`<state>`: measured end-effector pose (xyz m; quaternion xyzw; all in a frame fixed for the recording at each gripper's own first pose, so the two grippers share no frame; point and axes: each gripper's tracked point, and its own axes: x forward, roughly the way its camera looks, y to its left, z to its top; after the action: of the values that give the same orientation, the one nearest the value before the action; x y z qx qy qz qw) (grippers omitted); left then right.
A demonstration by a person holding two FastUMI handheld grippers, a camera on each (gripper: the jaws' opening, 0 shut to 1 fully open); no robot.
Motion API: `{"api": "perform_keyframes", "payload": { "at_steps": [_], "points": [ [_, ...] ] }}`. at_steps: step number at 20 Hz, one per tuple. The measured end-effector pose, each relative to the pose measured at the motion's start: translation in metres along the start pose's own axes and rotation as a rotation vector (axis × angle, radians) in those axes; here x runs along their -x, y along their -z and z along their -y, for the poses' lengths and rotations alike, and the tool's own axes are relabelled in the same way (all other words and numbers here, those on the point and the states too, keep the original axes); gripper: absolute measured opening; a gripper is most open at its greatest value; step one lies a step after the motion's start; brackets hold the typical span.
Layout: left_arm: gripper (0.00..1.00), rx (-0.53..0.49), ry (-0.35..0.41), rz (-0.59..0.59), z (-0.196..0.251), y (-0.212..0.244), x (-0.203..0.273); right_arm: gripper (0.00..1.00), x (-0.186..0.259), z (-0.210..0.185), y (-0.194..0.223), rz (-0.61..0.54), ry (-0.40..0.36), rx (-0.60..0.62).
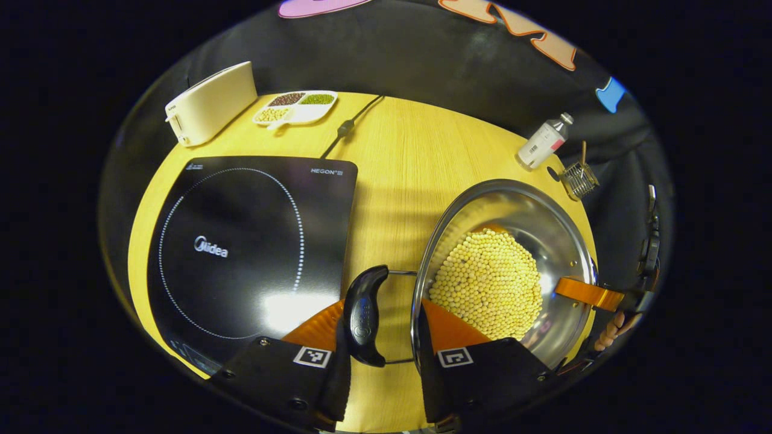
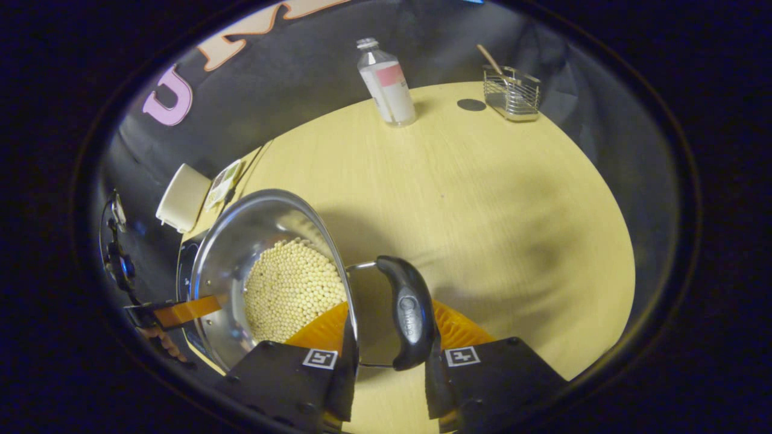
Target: First push the handle of the pot to place it horizontally, then grasp the pot with both hands and set it on the induction cooktop.
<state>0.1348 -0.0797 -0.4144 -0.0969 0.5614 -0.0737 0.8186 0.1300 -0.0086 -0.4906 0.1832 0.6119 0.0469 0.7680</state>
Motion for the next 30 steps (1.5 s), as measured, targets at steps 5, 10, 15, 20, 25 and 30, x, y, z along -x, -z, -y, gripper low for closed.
{"api": "perform_keyframes", "payload": {
  "at_steps": [5, 10, 15, 20, 25, 30],
  "points": [
    [0.49, -0.004, -0.023, 0.018, -0.02, -0.004, 0.036, 0.5, 0.022, -0.029, 0.012, 0.012, -0.033, 0.005],
    [0.49, -0.008, -0.039, 0.061, -0.047, -0.01, 0.07, 0.5, 0.038, -0.067, 0.019, 0.031, -0.063, -0.002],
    [0.49, -0.016, -0.024, 0.079, -0.09, -0.015, 0.086, 0.49, 0.045, -0.112, 0.032, 0.056, -0.053, -0.011],
    [0.49, -0.056, -0.002, 0.088, -0.155, -0.03, 0.093, 0.49, 0.039, -0.177, 0.051, 0.077, -0.037, -0.028],
    [0.49, -0.073, 0.008, 0.09, -0.219, -0.046, 0.087, 0.43, 0.018, -0.237, 0.064, 0.084, -0.021, -0.045],
    [0.5, -0.096, 0.022, 0.103, -0.255, -0.061, 0.076, 0.43, 0.004, -0.271, 0.068, 0.074, 0.017, -0.073]
  ]
}}
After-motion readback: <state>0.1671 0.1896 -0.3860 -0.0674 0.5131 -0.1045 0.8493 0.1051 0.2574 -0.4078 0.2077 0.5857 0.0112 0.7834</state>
